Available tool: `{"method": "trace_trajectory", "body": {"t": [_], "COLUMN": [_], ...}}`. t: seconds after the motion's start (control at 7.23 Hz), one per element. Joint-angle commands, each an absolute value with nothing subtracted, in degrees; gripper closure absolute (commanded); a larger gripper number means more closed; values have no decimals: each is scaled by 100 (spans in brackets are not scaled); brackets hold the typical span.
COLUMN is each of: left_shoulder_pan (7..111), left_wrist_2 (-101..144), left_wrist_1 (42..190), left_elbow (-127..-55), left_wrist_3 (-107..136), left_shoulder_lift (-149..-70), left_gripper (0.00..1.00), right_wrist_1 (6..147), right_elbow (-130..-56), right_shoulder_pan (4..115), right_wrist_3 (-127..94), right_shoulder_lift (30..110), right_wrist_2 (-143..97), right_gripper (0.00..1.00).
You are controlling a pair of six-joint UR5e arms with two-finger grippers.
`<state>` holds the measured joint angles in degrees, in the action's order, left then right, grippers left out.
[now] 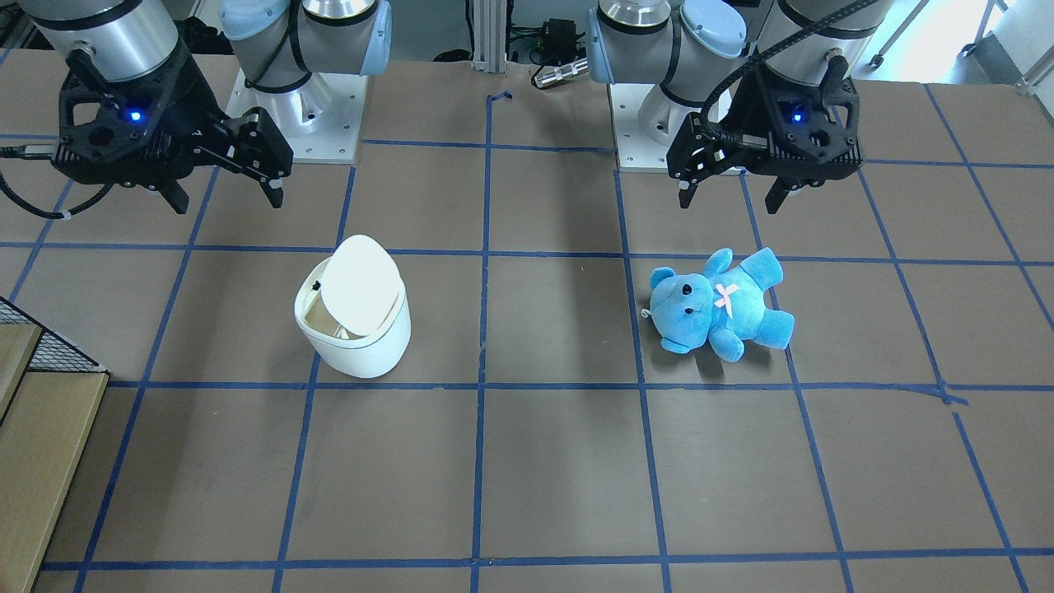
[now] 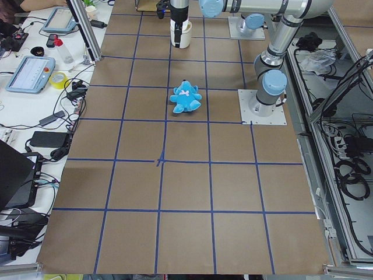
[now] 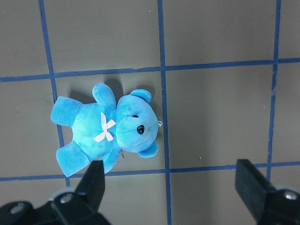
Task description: Open trash can with right arm
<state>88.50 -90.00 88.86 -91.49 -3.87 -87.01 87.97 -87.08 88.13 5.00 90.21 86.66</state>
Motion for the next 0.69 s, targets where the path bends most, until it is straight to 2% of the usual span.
{"method": "trace_trajectory", "body": {"t": [0.0, 0.55], "left_shoulder_pan": [8851, 8851], "left_wrist_2": [-9000, -8991], "left_wrist_1": [8886, 8886], "left_elbow": [-9149, -9149], "left_wrist_3": [-387, -387], "left_shoulder_lift": [-8701, -8701], "left_gripper": [0, 0], "right_wrist_1": [8798, 8789], "right_elbow": [-8675, -8675], "right_shoulder_pan": [8807, 8833], "right_wrist_3": [501, 466], "right_shoulder_lift": [9018, 9026], "right_wrist_2": [8945, 8965], "right_gripper": [0, 0]}}
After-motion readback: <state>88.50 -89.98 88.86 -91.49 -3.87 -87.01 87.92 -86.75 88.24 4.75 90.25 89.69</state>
